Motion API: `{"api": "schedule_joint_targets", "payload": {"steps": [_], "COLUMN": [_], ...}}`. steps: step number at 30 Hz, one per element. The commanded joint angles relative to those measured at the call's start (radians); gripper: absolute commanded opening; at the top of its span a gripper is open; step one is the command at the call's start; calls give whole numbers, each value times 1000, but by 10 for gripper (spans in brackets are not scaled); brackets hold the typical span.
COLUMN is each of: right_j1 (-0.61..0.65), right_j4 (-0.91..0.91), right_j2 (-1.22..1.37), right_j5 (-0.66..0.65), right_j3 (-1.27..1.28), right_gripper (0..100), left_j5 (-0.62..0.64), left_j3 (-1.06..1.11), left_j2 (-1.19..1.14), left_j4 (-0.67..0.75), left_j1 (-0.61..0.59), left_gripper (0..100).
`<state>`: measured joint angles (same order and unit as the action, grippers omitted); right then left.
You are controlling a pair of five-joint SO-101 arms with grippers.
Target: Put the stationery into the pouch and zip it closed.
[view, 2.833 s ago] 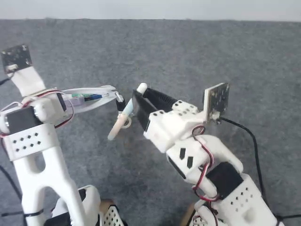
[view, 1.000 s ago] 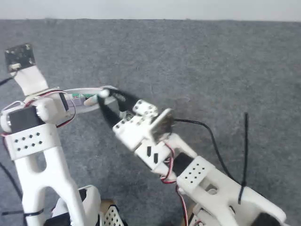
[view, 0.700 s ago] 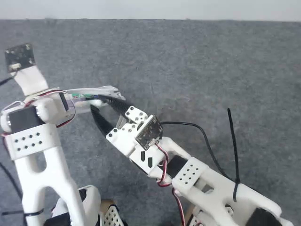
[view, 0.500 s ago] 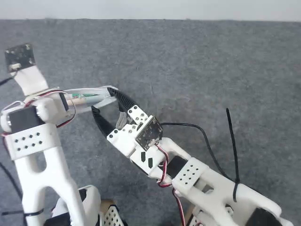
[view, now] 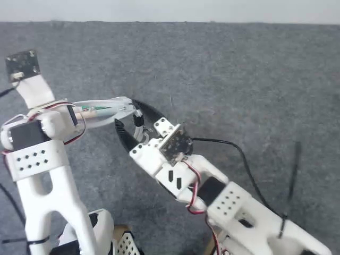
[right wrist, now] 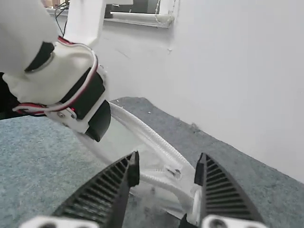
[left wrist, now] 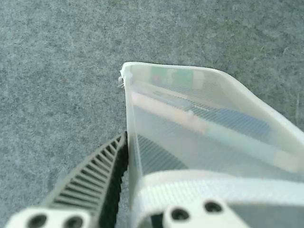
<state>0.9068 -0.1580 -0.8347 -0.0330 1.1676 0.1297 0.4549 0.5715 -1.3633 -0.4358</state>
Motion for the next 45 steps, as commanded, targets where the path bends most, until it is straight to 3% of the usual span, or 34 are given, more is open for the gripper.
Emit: {"api": "schedule_joint_targets", "payload": {"steps": [1,7,23,39,45], "right_j1": [-24,-25,-108,-107,-108], "right_j4": [131,239,226,93,-87], "right_j2": [-136,-148,211,251,397], "right_j5": [48,46,52,57,54], "right_j3": [-9,-9,-135,-129,-133], "right_gripper": [184,184,181,180,180], "left_j5": [-14,-14,-14,-14,-14], "left_j3": [-4,-4,-4,-4,-4], "left_j2": [11,11,11,11,11], "left_j4": [26,25,25,25,25], "left_j1": [5,5,5,5,5], "left_gripper": [13,13,13,13,13]}}
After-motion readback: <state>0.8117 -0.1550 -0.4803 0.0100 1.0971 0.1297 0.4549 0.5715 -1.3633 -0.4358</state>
